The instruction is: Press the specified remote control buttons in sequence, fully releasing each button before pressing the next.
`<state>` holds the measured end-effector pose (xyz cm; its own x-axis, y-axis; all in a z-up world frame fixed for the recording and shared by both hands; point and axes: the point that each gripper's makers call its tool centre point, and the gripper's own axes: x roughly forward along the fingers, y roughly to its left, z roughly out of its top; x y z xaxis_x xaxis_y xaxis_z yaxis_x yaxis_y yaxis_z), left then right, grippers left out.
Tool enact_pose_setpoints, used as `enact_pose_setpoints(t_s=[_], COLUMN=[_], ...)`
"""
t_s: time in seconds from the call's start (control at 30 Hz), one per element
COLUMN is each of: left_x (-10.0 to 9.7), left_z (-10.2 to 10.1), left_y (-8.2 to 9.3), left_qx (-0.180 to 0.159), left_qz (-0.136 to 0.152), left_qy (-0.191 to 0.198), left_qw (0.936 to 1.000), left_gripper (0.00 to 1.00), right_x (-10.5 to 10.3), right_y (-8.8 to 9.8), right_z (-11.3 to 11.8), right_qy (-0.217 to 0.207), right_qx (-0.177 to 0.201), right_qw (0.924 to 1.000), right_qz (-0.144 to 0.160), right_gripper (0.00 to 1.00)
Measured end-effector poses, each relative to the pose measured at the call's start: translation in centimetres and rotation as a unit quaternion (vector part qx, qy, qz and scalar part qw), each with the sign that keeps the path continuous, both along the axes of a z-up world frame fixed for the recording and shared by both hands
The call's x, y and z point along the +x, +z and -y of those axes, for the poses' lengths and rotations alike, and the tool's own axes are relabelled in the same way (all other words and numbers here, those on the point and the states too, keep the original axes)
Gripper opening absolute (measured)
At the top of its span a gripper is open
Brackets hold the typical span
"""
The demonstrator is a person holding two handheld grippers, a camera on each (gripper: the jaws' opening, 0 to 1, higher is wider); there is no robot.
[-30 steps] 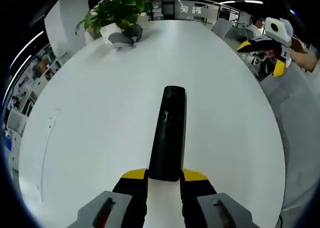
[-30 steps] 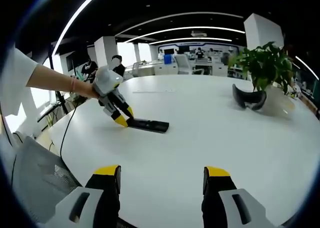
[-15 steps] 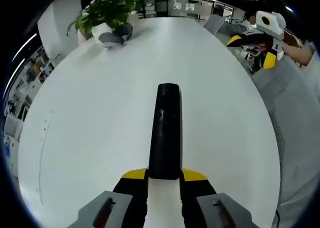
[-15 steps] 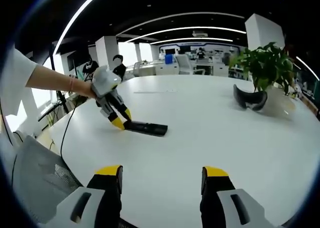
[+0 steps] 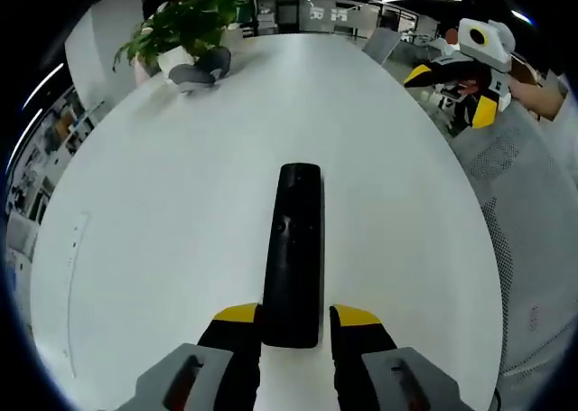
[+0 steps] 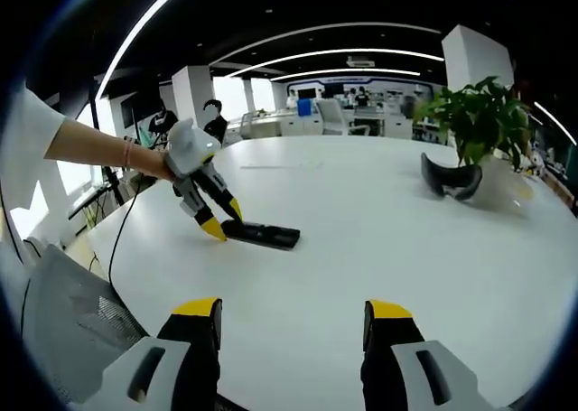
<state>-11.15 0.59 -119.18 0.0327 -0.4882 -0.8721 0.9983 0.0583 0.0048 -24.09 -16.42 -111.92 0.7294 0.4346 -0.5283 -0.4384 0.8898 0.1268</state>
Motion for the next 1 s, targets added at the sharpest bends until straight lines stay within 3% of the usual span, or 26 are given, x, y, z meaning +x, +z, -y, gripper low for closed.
enact_pose_setpoints(t_s=[0.2,1.0], left_x=[-0.2,-4.1], left_z=[-0.3,-1.5], left_y=[-0.1,-0.2], left_qx=[0.006,0.029], left_qz=[-0.005,-0.002], left_qy=[0.002,0.001], left_qw=[1.0000,0.9996], left_gripper=[0.24,0.23], right_x=[0.0,-0.3], right_y=[0.0,-0.1], right_z=[-0.1,-0.6], right_qy=[0.002,0.020], right_qx=[0.000,-0.004], right_qw=[1.0000,0.9998], right_qz=[0.000,-0.004], right_gripper=[0.61,0.59])
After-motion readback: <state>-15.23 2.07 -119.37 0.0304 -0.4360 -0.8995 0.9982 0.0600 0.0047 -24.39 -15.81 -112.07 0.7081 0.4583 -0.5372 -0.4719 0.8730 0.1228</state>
